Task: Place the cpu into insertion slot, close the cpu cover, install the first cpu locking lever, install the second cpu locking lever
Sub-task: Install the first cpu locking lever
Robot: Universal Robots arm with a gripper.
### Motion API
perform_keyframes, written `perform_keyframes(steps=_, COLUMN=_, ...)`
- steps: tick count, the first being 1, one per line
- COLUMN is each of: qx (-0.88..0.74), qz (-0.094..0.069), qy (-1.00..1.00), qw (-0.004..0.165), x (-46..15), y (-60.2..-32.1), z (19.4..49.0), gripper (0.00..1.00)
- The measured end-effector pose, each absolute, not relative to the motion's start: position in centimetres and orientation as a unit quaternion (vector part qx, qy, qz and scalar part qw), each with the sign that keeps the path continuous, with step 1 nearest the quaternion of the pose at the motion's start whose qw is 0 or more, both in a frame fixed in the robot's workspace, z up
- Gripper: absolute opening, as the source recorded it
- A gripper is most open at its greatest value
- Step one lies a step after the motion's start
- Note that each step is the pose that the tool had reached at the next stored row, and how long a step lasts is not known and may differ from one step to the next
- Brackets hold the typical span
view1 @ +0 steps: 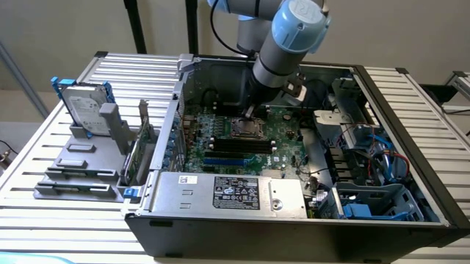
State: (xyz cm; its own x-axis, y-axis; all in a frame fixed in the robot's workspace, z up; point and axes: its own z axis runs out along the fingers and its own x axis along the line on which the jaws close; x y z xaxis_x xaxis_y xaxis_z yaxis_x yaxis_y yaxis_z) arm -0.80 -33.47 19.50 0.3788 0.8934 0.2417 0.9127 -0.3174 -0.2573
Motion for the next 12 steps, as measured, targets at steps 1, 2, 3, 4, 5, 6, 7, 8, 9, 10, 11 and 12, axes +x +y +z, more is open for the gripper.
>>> perform_keyframes(steps=1, qx=-0.811, qz=-0.027, qy=-0.557, qw=0.177, x=-0.8, y=-33.5, z=19.6, gripper=0.11)
perform_keyframes(steps=2, qx=-0.811, qz=-0.027, qy=-0.557, qw=0.177, x=-0.8, y=-33.5, z=19.7, gripper=0.11)
perform_keyframes(steps=3, qx=-0.811, qz=-0.027, qy=-0.557, qw=0.177, x=-0.9, y=-33.6, z=19.8, gripper=0.11)
perform_keyframes(steps=4, qx=-0.811, qz=-0.027, qy=-0.557, qw=0.177, x=-1.0, y=-33.7, z=19.9, gripper=0.11)
perform_keyframes(steps=5, qx=-0.811, qz=-0.027, qy=-0.557, qw=0.177, x=-1.1, y=-33.7, z=20.0, gripper=0.11)
perform_keyframes(steps=6, qx=-0.811, qz=-0.027, qy=-0.557, qw=0.177, x=-1.4, y=-33.8, z=20.1, gripper=0.11)
perform_keyframes(steps=7, qx=-0.811, qz=-0.027, qy=-0.557, qw=0.177, x=-1.7, y=-33.8, z=20.1, gripper=0.11)
perform_keyframes(steps=8, qx=-0.811, qz=-0.027, qy=-0.557, qw=0.177, x=-2.0, y=-33.9, z=20.2, gripper=0.11)
perform_keyframes(steps=9, qx=-0.811, qz=-0.027, qy=-0.557, qw=0.178, x=-2.4, y=-33.9, z=20.2, gripper=0.11)
perform_keyframes(steps=10, qx=-0.811, qz=-0.028, qy=-0.557, qw=0.178, x=-2.5, y=-33.9, z=20.3, gripper=0.11)
perform_keyframes(steps=11, qx=-0.811, qz=-0.028, qy=-0.557, qw=0.178, x=-2.6, y=-33.9, z=20.3, gripper=0.11)
perform_keyframes(steps=12, qx=-0.811, qz=-0.028, qy=-0.557, qw=0.178, x=-2.6, y=-33.9, z=20.3, gripper=0.11)
